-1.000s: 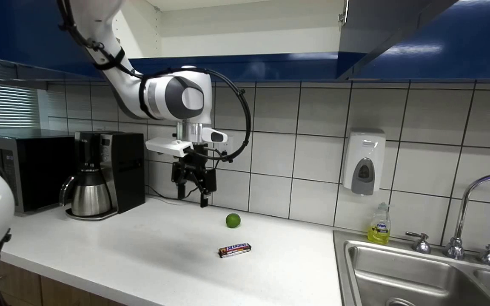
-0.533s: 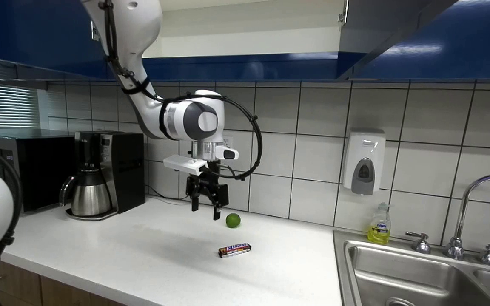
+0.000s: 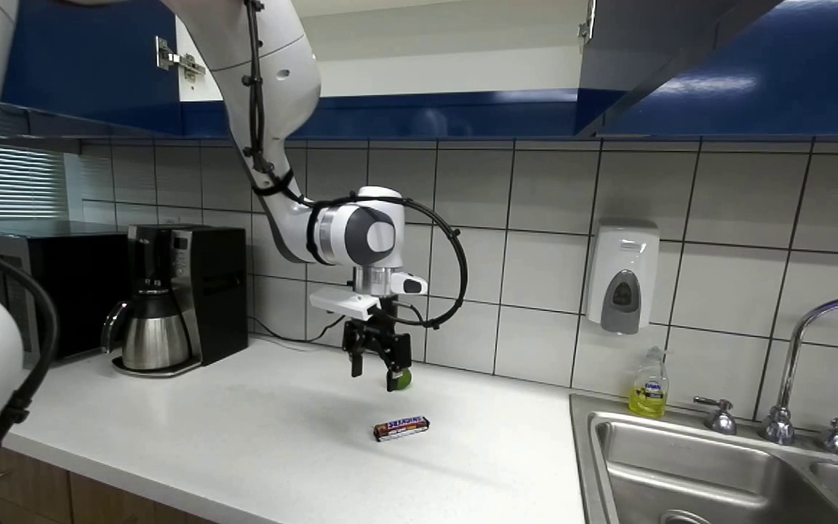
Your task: Put the brown packet in the open upper cabinet.
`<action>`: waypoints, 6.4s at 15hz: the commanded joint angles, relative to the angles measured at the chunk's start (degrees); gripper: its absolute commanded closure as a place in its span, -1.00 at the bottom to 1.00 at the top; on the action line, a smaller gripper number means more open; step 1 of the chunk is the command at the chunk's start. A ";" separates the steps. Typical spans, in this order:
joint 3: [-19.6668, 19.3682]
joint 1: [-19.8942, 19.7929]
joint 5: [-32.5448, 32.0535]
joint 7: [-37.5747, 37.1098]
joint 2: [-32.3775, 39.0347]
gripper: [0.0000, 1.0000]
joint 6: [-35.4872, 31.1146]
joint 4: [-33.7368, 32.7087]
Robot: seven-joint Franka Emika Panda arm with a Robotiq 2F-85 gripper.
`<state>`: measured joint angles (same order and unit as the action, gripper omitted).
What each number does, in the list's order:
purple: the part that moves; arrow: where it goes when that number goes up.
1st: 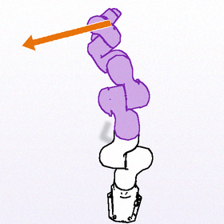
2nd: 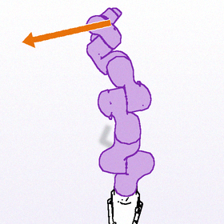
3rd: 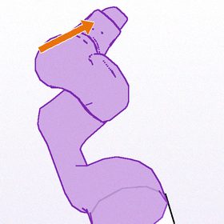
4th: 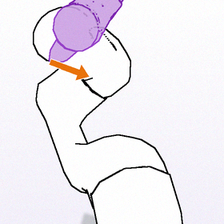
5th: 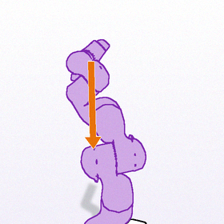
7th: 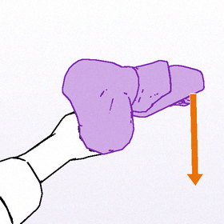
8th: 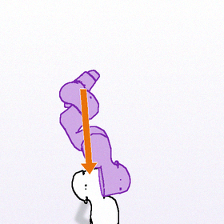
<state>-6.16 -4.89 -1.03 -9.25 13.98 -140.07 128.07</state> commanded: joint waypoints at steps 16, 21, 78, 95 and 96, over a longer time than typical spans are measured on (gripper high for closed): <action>-1.28 -0.19 1.06 0.06 12.52 -1.00 0.46 -12.45; -1.81 0.49 3.06 -5.62 12.42 -1.00 1.68 -12.34; -8.04 6.75 2.41 -29.43 23.66 0.87 1.62 -22.10; -8.91 12.31 -16.50 -19.27 6.86 0.87 -16.03 0.66; -9.17 12.67 -16.93 -19.20 5.60 0.87 -17.59 2.76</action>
<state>-14.22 6.68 -15.93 -30.01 25.48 -153.31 123.16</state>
